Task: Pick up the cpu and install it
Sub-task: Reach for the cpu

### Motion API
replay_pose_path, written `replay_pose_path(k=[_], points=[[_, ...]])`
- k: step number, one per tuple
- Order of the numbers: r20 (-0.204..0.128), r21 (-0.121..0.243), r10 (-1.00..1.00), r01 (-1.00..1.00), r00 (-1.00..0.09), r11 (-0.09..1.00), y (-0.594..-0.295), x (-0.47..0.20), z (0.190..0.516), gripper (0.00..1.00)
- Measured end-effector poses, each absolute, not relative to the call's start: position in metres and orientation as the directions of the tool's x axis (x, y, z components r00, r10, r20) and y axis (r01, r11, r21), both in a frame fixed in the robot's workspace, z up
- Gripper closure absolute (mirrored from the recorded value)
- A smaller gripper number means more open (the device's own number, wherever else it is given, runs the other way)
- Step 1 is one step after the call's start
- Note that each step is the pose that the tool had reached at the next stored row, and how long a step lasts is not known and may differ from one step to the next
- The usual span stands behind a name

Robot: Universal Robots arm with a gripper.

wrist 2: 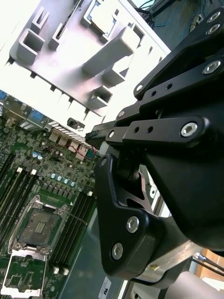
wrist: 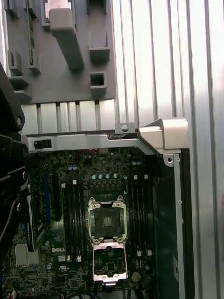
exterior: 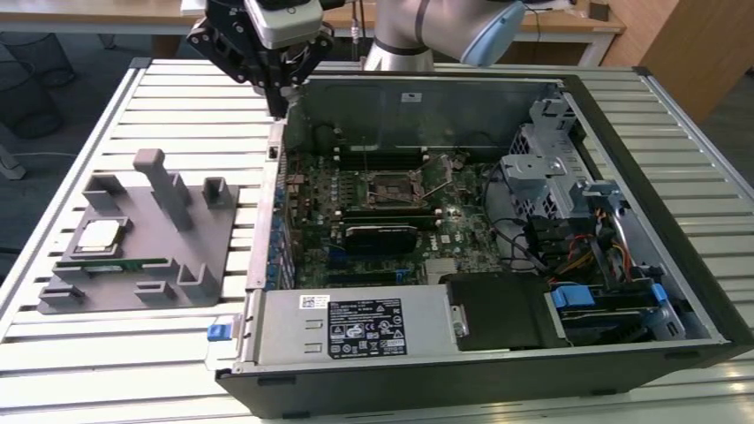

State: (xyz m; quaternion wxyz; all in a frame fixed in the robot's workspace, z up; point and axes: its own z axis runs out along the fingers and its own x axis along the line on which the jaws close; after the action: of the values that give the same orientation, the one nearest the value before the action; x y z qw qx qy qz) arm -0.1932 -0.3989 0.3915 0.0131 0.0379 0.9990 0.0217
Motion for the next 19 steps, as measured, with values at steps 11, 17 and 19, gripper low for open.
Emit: replay_pose_path(k=[11, 17, 19], points=[[-0.024, 0.044, 0.076, 0.075, -0.997, 0.996, -0.399, -0.201, 0.391, 0.89], [-0.024, 0.044, 0.076, 0.075, -0.997, 0.996, -0.399, -0.205, 0.391, 0.89], [-0.025, 0.044, 0.076, 0.075, -0.997, 0.996, -0.399, -0.207, 0.391, 0.89]])
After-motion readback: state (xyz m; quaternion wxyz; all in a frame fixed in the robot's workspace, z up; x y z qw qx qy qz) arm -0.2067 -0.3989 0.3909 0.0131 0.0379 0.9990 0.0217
